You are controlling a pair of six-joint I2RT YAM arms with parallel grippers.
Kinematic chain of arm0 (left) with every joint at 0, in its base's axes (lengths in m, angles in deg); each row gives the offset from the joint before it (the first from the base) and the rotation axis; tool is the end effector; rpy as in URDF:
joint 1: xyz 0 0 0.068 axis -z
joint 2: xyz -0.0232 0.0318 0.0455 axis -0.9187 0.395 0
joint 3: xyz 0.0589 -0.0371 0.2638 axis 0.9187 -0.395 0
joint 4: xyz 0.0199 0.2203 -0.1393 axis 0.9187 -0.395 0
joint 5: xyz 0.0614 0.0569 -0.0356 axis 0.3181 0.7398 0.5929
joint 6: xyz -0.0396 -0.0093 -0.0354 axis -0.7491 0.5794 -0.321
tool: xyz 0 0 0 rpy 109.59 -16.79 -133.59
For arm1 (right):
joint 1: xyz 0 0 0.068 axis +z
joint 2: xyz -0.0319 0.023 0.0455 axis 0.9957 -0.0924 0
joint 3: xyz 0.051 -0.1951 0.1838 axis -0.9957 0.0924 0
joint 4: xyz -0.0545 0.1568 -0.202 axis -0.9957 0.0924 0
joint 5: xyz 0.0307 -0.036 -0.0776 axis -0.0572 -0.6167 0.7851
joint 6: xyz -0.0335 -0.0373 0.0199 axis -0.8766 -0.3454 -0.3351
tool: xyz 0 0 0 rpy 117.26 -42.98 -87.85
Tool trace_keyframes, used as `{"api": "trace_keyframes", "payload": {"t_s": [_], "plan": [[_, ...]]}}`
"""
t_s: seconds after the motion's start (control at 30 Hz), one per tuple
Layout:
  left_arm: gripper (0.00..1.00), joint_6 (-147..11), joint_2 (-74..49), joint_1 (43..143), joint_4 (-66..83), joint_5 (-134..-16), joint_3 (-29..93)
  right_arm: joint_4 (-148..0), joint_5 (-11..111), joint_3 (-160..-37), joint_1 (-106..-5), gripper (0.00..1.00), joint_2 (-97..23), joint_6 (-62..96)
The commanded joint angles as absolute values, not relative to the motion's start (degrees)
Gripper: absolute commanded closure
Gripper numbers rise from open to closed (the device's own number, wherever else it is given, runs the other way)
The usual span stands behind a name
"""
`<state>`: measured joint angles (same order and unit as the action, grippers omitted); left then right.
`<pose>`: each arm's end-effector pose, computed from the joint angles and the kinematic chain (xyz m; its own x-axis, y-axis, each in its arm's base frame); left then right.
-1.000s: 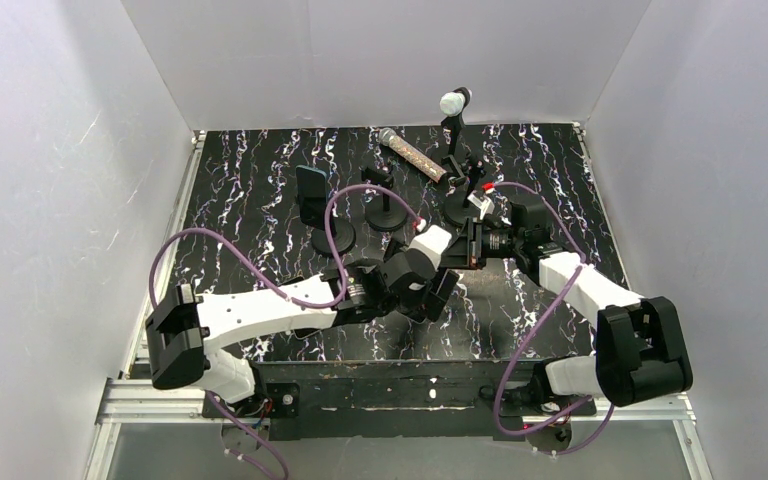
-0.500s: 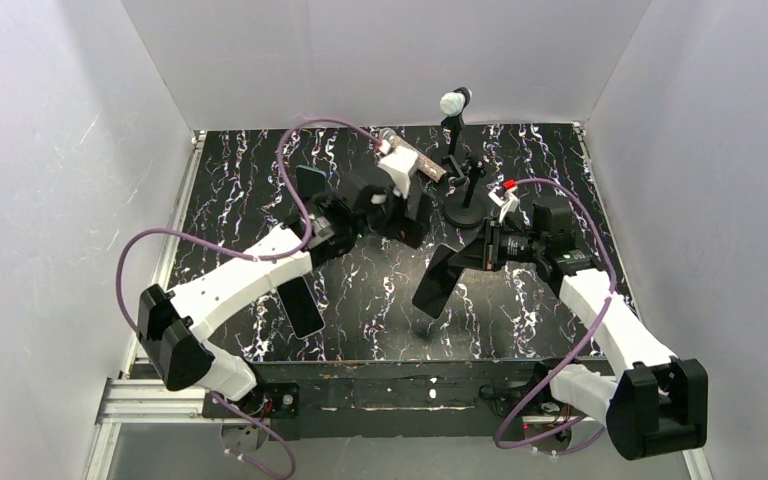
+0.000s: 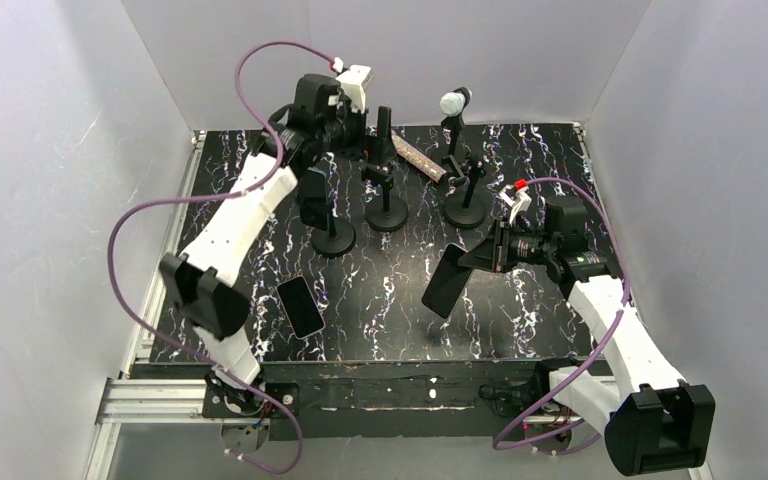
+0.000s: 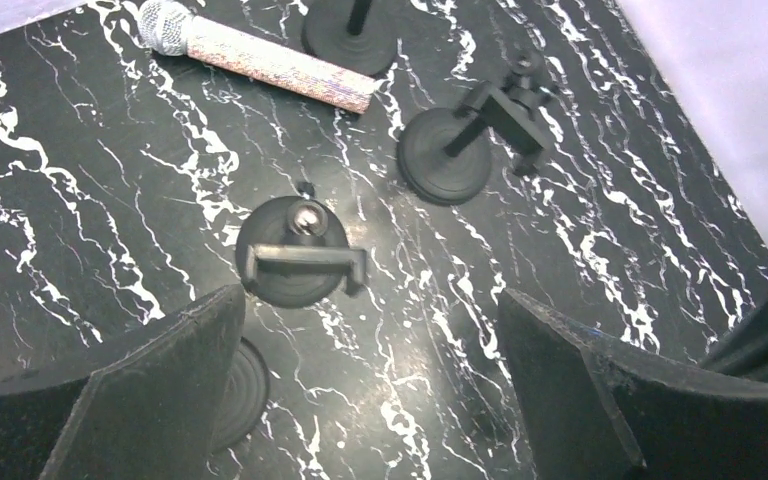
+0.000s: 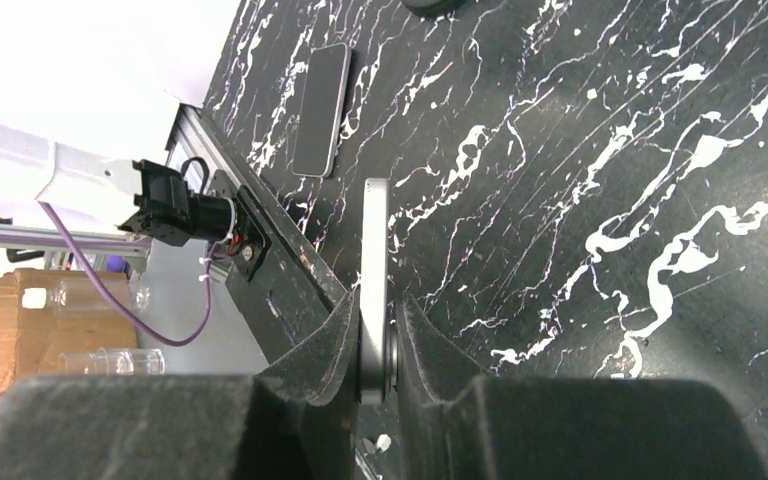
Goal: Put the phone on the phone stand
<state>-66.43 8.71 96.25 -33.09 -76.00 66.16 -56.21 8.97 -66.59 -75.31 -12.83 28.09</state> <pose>0.3235 -0.1900 0.4248 -0.5244 0.1018 -0.8454 0.5287 0.8171 -0.2296 0.2041 0.0606 0.2858 -0.7209 0.0892 -0.6872 -0.5382 0.5527 0.6363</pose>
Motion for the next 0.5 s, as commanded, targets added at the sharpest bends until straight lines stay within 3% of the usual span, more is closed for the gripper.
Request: {"api": "trace_keyframes", "payload": {"t_s": [0.0,0.2,0.47], "plan": [[0.05,-63.1,18.9,92.0,-49.0,-84.6,80.3,-54.8,7.9,-68.9,-75.7,0.99,-11.9,27.3],[0.1,-58.4,26.2,90.1,-56.9,-85.3,88.2,-53.8,7.6,-69.0,-75.7,0.99,-12.5,26.6],[0.33,-54.9,30.9,89.5,-59.9,-84.5,88.8,-53.5,7.6,-68.8,-75.9,0.99,-12.7,26.3]]}}
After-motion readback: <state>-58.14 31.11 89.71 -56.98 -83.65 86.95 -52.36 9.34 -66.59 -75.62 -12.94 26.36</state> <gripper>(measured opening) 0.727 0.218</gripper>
